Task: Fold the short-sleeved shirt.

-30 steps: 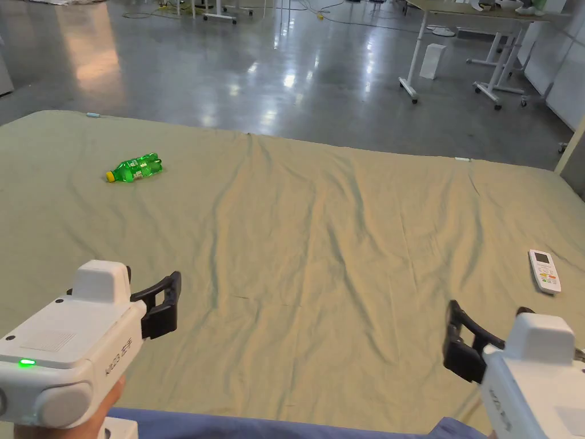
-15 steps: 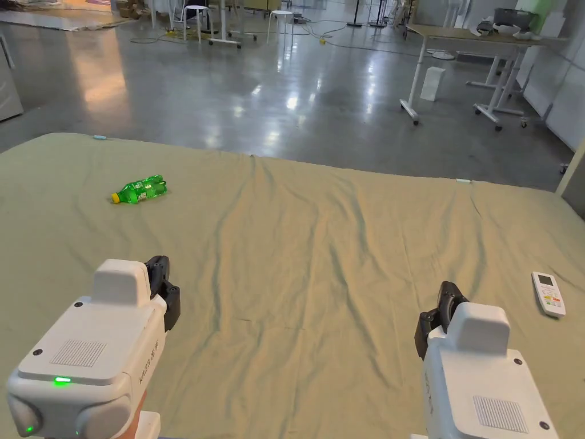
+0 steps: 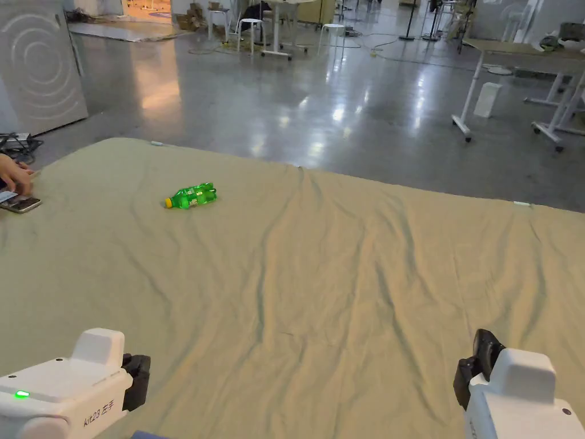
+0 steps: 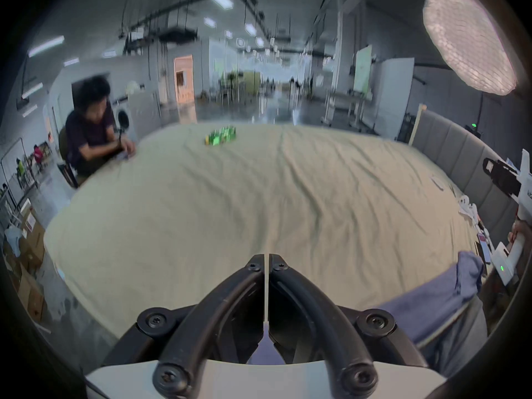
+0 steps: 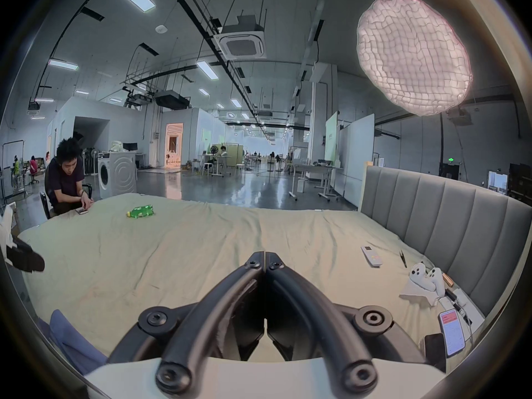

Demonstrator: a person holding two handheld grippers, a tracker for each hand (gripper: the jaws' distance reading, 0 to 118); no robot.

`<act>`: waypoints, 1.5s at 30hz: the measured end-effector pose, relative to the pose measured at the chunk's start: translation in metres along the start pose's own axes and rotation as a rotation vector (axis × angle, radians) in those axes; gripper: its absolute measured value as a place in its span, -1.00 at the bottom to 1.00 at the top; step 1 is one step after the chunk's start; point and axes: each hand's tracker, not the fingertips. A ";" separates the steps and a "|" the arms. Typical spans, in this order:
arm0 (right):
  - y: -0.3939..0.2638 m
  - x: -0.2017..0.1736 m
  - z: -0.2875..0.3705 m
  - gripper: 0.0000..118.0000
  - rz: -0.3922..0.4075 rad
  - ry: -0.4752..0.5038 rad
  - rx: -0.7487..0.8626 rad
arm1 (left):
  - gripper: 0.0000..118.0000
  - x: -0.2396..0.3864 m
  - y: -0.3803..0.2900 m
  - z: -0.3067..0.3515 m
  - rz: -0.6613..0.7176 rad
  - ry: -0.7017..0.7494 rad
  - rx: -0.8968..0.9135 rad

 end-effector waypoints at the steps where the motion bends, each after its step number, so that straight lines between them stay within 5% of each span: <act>1: -0.002 -0.001 -0.001 -0.99 0.008 0.008 -0.008 | -0.96 -0.008 -0.005 -0.004 0.008 -0.024 -0.064; 5: -0.010 -0.004 -0.006 -0.99 0.014 0.023 -0.046 | -0.80 -0.047 -0.022 -0.020 0.145 -0.120 -0.185; 9: -0.014 -0.009 -0.005 -0.99 0.015 0.030 -0.076 | 0.26 -0.078 -0.037 -0.043 0.342 -0.291 -0.303; 11: -0.017 -0.012 -0.005 -0.99 0.022 0.036 -0.086 | 0.33 -0.095 -0.044 -0.060 0.464 -0.391 -0.359; 22: -0.026 -0.012 -0.008 -0.99 0.031 0.039 -0.128 | 0.34 -0.119 -0.079 -0.086 0.586 -0.749 -0.439; 32: -0.028 -0.014 -0.009 -0.99 0.024 0.039 -0.151 | 0.29 -0.100 -0.094 -0.089 0.552 -0.843 -0.424; 34: -0.028 -0.015 -0.010 -0.99 0.023 0.040 -0.158 | 0.04 -0.100 -0.090 -0.090 0.472 -0.814 -0.422; 36: -0.028 -0.016 -0.009 -0.99 0.021 0.042 -0.162 | -0.51 -0.096 -0.090 -0.089 0.398 -0.754 -0.439; 37: -0.028 -0.017 -0.009 -0.99 0.022 0.042 -0.163 | -0.60 -0.094 -0.091 -0.090 0.380 -0.731 -0.454; 45: -0.029 -0.016 -0.008 -0.99 0.025 0.050 -0.166 | -0.74 -0.084 -0.079 -0.087 0.409 -0.723 -0.476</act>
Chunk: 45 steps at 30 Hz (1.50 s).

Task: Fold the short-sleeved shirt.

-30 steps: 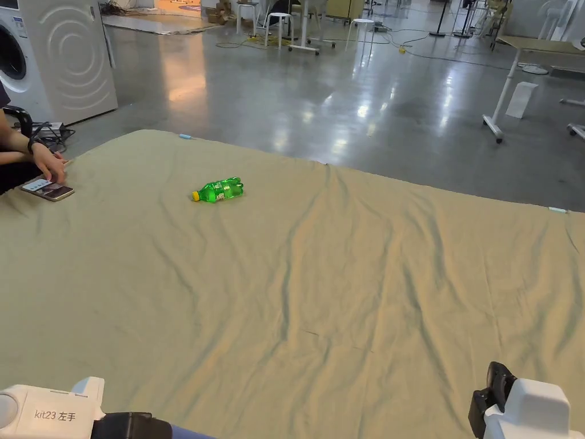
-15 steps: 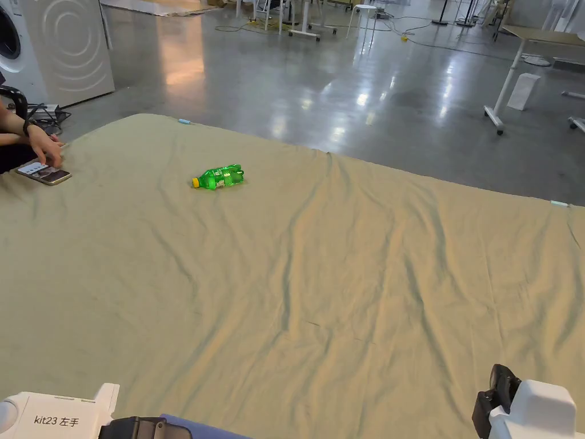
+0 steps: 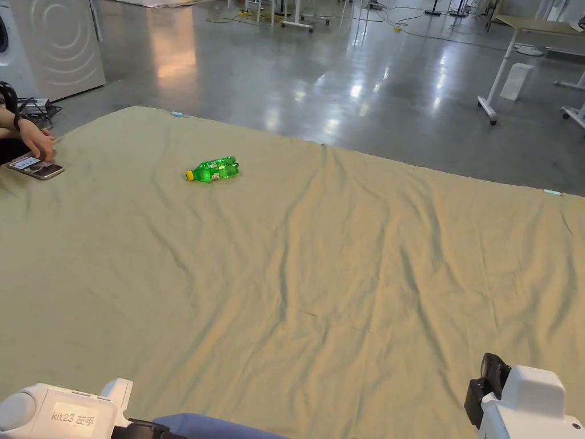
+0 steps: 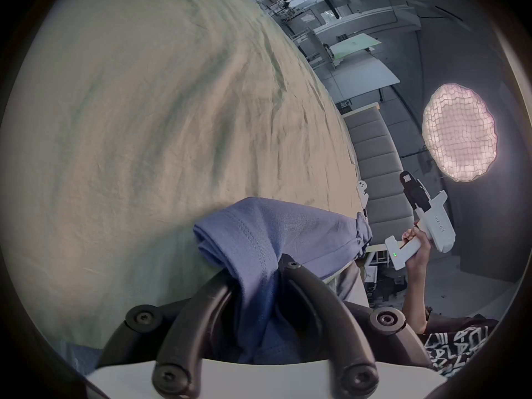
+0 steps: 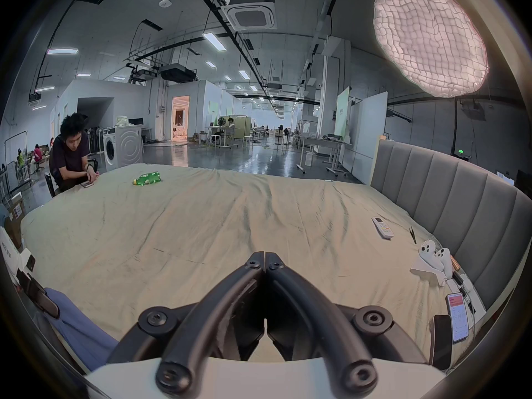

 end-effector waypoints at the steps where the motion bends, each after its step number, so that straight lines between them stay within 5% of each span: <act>1: 0.000 0.001 0.000 -0.99 0.002 -0.001 0.000 | -0.75 -0.006 0.004 -0.001 -0.007 0.004 0.000; 12: 0.002 0.014 0.003 -0.99 -0.004 -0.009 0.020 | -0.75 0.055 0.030 0.067 -0.102 0.146 0.074; 21: 0.003 0.013 0.007 -0.99 -0.014 0.009 0.024 | -0.75 0.118 0.022 0.092 -0.164 0.444 0.093; 35: -0.007 0.027 0.009 -0.99 -0.046 0.002 0.016 | -0.75 0.210 0.005 0.015 -0.247 0.206 -0.007; 45: -0.021 0.045 0.015 -0.99 -0.075 -0.032 -0.006 | -0.75 0.238 -0.018 -0.125 -0.205 0.275 -0.195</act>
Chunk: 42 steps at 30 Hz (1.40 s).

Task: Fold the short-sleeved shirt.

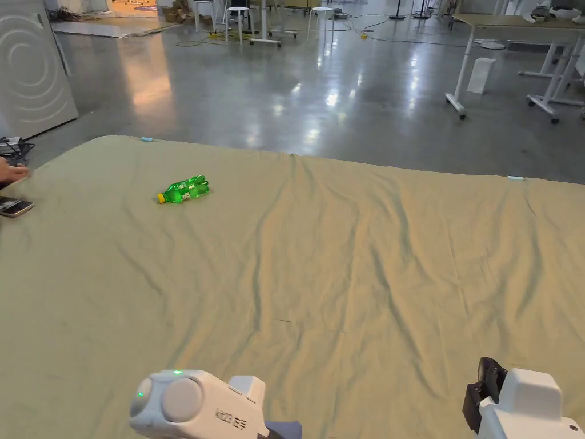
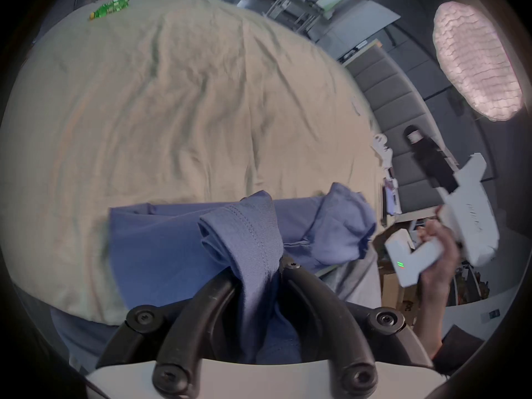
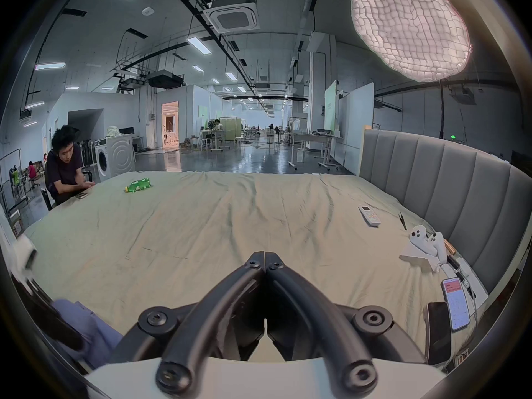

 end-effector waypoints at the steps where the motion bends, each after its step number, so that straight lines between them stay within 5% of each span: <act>1: -0.001 0.001 0.001 -0.99 0.000 -0.003 -0.003 | -0.75 0.002 0.001 -0.014 0.015 0.004 -0.024; 9: -0.004 0.014 0.006 -0.99 -0.008 -0.026 -0.015 | -0.69 0.003 0.000 -0.055 0.010 0.105 -0.053; 13: -0.005 0.016 0.005 -0.99 -0.013 -0.030 -0.022 | -0.01 -0.007 0.004 -0.044 0.019 0.040 -0.010; 15: -0.005 0.016 0.005 -0.99 -0.014 -0.029 -0.022 | 0.14 -0.008 0.005 -0.027 0.018 0.001 0.028; 24: -0.011 0.019 0.002 -0.99 -0.032 -0.027 -0.029 | 0.10 -0.031 0.000 0.040 0.028 -0.036 0.184; 26: -0.012 0.019 0.002 -0.99 -0.036 -0.027 -0.032 | -0.08 -0.037 0.000 0.036 0.033 0.016 0.181; 28: -0.013 0.019 0.002 -0.99 -0.041 -0.026 -0.034 | -0.60 -0.025 -0.009 0.023 0.025 0.053 0.155; 29: -0.012 0.018 0.003 -0.99 -0.042 -0.025 -0.035 | -0.63 -0.026 -0.011 0.016 0.024 0.043 0.142; 42: -0.016 0.022 0.004 -0.99 -0.049 -0.029 -0.052 | -0.74 0.009 -0.024 -0.069 -0.050 -0.042 0.025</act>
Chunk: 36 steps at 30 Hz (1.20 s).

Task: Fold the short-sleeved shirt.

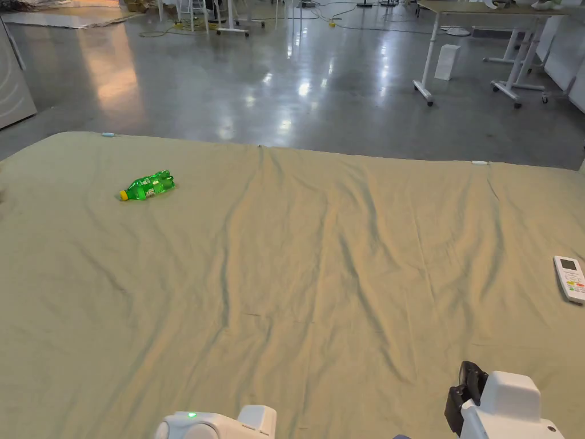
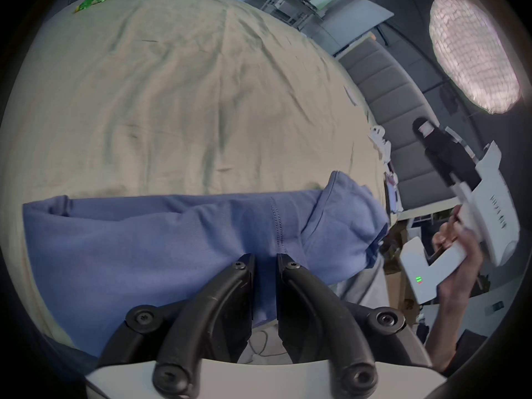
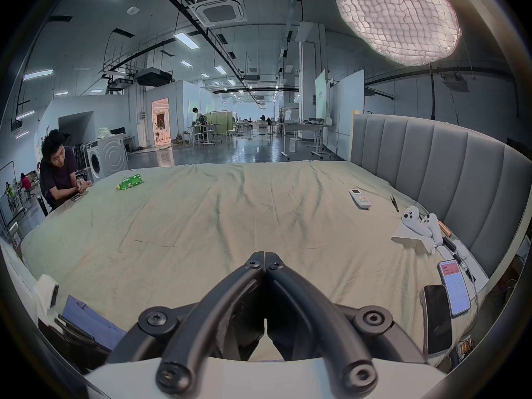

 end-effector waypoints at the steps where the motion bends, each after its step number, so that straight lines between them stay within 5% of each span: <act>1: 0.000 0.001 0.000 -0.99 -0.001 -0.001 0.000 | -0.75 0.001 -0.003 -0.004 -0.001 0.006 -0.009; 11: -0.003 0.004 -0.001 -0.99 0.001 0.000 -0.002 | -0.76 0.000 -0.007 0.017 0.013 -0.013 0.004; 13: -0.002 0.004 0.000 -0.99 0.005 0.000 0.001 | -0.58 -0.009 -0.007 0.038 0.025 -0.021 0.056; 17: 0.003 0.004 0.003 -0.99 0.008 0.001 0.009 | 0.18 -0.038 -0.008 0.086 0.050 -0.029 0.157; 23: 0.004 0.002 0.000 -0.99 0.014 0.007 0.022 | 0.39 -0.125 -0.018 0.119 0.087 0.085 0.251; 28: 0.009 -0.002 -0.001 -0.99 -0.024 0.031 0.015 | 0.44 -0.172 -0.026 0.106 0.347 -0.171 0.165; 33: 0.008 -0.008 -0.001 -0.99 -0.027 0.038 0.011 | 0.43 -0.211 -0.030 0.074 0.406 -0.444 0.201; 36: 0.008 -0.012 0.002 -0.99 -0.038 0.050 -0.018 | 0.42 -0.200 -0.032 0.060 0.388 -0.438 0.188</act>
